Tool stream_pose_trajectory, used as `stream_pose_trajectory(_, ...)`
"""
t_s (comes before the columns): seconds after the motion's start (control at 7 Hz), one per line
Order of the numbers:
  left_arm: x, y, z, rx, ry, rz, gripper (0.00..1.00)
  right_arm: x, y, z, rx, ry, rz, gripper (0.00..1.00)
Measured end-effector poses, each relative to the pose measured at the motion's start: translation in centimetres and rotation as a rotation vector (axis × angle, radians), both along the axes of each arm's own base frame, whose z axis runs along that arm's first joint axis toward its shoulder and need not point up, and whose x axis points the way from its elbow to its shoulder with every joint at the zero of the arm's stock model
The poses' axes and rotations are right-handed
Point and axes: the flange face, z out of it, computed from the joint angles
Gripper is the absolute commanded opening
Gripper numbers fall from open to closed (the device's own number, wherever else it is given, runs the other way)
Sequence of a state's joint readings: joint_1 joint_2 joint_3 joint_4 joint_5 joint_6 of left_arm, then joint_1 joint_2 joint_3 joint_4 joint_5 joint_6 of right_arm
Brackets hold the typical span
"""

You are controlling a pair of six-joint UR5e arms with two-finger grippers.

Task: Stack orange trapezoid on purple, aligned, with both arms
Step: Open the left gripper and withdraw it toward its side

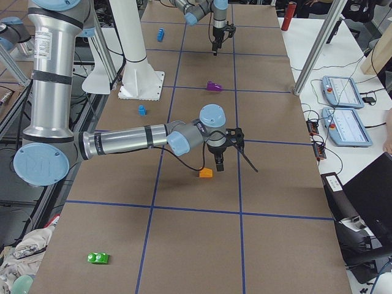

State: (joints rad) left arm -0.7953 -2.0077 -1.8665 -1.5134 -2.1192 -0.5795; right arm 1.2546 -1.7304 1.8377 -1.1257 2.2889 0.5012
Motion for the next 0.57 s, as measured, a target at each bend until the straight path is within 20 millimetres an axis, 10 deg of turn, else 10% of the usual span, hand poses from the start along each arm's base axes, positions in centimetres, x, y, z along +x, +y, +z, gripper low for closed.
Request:
stream_pose_trajectory(0.29,-12.9,-2.0,8.2,0.07,-0.01,0.077,1.0,-1.5,1.6,1.4,-0.03,0.015,0.014,1.0)
stream_pose_trajectory(0.57,-20.7,-2.3,12.9,0.067,-0.007,0.061,1.0,-4.8,2.3,2.3,-0.03,0.071,-0.009,1.0)
